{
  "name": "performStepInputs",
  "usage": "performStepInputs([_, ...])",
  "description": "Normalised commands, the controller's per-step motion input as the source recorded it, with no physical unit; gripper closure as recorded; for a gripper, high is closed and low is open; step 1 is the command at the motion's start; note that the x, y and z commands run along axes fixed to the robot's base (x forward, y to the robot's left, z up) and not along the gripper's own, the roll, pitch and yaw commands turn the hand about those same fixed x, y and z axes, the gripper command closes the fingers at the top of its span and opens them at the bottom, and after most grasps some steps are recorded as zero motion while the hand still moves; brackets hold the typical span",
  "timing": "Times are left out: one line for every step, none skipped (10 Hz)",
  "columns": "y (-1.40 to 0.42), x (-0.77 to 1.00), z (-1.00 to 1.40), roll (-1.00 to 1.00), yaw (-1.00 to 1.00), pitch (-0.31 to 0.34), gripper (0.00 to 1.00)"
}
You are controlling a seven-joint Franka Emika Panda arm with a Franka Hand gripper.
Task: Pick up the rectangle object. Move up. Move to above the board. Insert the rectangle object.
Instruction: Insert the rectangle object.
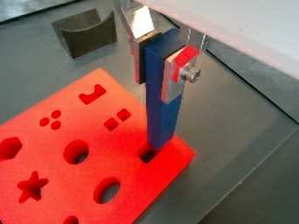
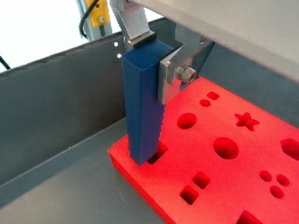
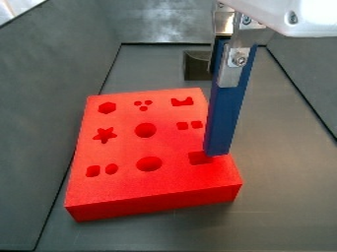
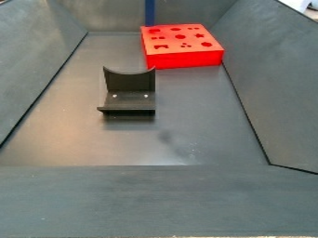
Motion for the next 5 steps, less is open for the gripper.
performStepInputs([0.00, 0.00, -0.01, 0.04, 0.00, 0.023, 1.00])
performStepInputs([0.00, -0.05, 0.00, 0.14, 0.09, 0.041, 1.00])
performStepInputs([-0.01, 0.00, 0.00, 0.28, 0.07, 0.136, 1.00])
performStepInputs([-0.03, 0.13, 0.03, 0.36, -0.02, 0.253, 1.00])
performStepInputs([-0.01, 0.11, 0.00, 0.24, -0.02, 0.223, 1.00])
